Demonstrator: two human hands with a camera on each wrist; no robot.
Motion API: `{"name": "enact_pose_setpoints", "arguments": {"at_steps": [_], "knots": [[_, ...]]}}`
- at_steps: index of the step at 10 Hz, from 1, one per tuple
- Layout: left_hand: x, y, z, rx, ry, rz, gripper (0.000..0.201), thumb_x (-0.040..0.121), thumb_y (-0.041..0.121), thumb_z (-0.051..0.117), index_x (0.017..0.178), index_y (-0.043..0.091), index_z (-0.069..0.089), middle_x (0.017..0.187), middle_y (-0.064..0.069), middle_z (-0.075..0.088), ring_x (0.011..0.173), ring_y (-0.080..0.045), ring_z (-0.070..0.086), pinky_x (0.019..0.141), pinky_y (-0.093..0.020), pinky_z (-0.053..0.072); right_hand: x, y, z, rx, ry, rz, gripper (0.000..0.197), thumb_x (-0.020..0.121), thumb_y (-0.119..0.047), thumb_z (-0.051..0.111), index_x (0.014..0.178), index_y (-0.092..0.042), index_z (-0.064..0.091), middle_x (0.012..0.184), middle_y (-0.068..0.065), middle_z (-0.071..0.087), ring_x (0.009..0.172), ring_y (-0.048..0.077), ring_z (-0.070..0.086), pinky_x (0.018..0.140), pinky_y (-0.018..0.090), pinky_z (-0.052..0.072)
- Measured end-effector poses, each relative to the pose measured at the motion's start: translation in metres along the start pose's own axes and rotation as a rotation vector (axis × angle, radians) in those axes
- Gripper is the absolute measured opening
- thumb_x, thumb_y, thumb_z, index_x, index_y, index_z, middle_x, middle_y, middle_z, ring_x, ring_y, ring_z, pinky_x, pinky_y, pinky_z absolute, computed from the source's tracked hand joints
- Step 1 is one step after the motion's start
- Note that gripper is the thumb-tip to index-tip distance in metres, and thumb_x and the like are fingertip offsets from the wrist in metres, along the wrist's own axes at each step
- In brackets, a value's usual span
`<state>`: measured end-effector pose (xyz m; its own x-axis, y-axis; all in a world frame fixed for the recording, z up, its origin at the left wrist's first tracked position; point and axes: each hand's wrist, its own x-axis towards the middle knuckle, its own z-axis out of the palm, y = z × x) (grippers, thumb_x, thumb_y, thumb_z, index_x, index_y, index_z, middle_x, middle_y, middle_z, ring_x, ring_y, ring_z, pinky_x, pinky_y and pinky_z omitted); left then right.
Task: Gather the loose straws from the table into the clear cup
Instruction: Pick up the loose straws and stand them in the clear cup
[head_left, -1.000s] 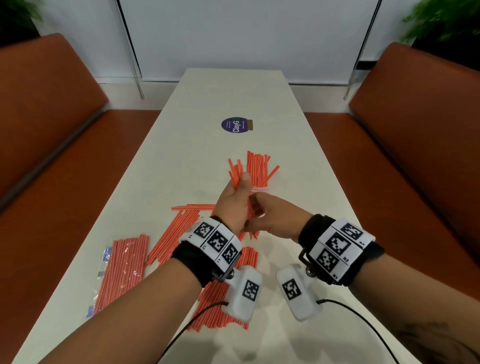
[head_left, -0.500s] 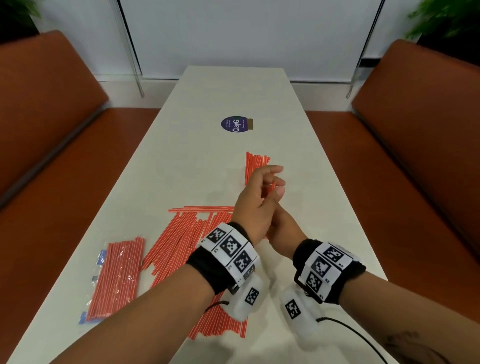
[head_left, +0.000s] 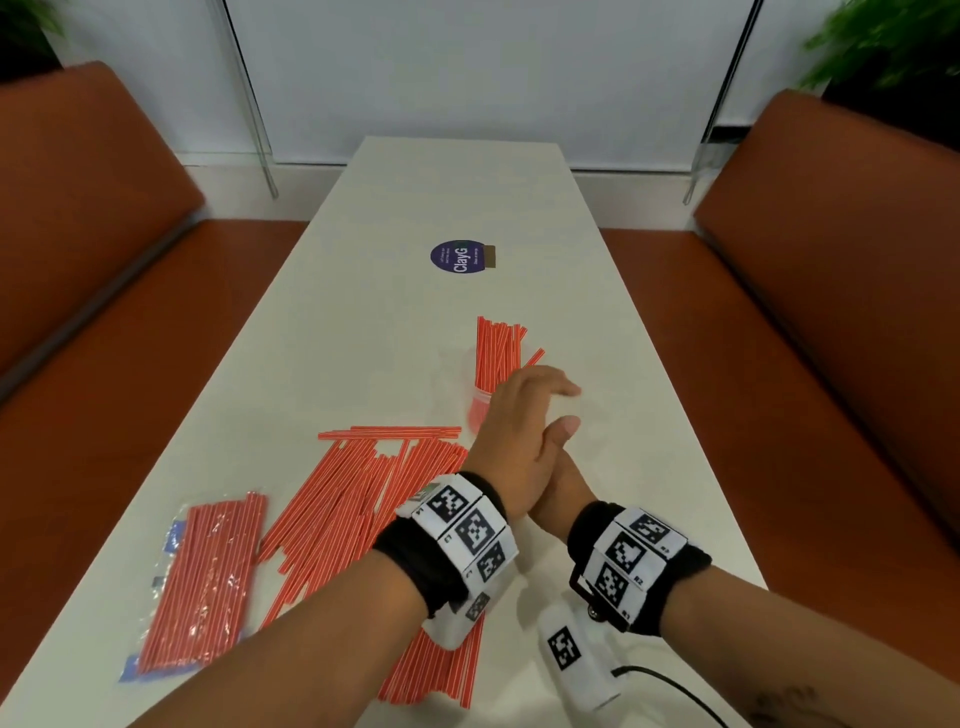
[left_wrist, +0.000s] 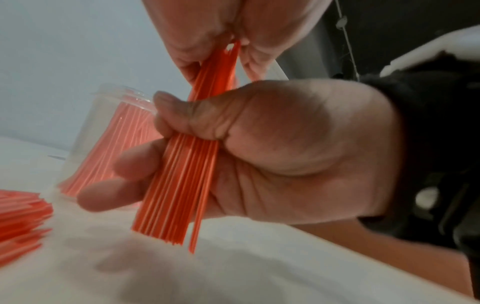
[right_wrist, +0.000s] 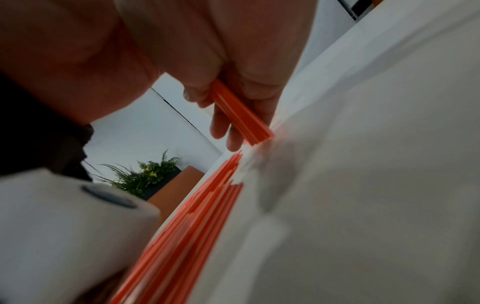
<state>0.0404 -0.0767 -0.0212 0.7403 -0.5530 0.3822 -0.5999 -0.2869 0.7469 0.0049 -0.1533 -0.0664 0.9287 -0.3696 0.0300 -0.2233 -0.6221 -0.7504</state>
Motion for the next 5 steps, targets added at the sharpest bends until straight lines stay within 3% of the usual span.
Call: {"name": "enact_pose_setpoints", "arguments": {"at_steps": [1,2,3,4,5], "knots": [[0.003,-0.003,-0.018,-0.107,0.213,-0.063,0.05,0.086,0.044,0.036,0.123,0.012,0.048,0.127,0.002,0.042,0.126,-0.013,0.037,0.107,-0.024,0.03,0.011,-0.034,-0.024,0.191,-0.022,-0.12,0.028,0.101,-0.021,0.03,0.085,-0.025,0.052,0.072,-0.004,0.059,0.065,0.003,0.057,0.063,0.018,0.046],[0.005,-0.015,-0.042,-0.157,0.377,-0.161,0.037,0.088,0.048,0.036,0.115,0.024,0.046,0.121,0.003,0.046,0.12,-0.015,0.043,0.103,-0.029,0.036,0.038,-0.058,-0.036,0.545,-0.008,-0.178,0.017,0.098,-0.023,0.039,0.084,-0.025,0.047,0.07,-0.006,0.061,0.056,-0.009,0.057,0.059,0.011,0.044],[0.004,-0.028,-0.059,-0.068,0.379,-0.27,0.023,0.095,0.019,0.043,0.116,0.016,0.052,0.126,-0.004,0.049,0.121,-0.016,0.044,0.105,-0.035,0.038,0.067,-0.079,-0.046,0.557,0.057,-0.199,0.011,0.098,-0.028,0.04,0.09,-0.023,0.046,0.071,-0.004,0.067,0.076,0.006,0.067,0.075,0.027,0.051],[0.0,-0.038,-0.065,0.022,0.257,-0.327,0.027,0.093,0.009,0.045,0.118,0.014,0.053,0.134,-0.001,0.046,0.127,-0.017,0.04,0.108,-0.031,0.032,0.088,-0.086,-0.037,0.52,0.043,-0.203,0.013,0.097,-0.028,0.042,0.085,-0.03,0.044,0.074,0.0,0.07,0.085,0.021,0.068,0.081,0.038,0.05],[-0.005,-0.044,-0.064,0.043,0.175,-0.365,0.028,0.093,0.01,0.047,0.119,0.016,0.053,0.137,-0.001,0.043,0.129,-0.016,0.038,0.109,-0.03,0.03,0.096,-0.076,-0.021,0.453,-0.035,-0.109,0.01,0.094,-0.023,0.047,0.085,-0.024,0.048,0.082,0.005,0.072,0.08,0.019,0.067,0.077,0.036,0.049]]}}
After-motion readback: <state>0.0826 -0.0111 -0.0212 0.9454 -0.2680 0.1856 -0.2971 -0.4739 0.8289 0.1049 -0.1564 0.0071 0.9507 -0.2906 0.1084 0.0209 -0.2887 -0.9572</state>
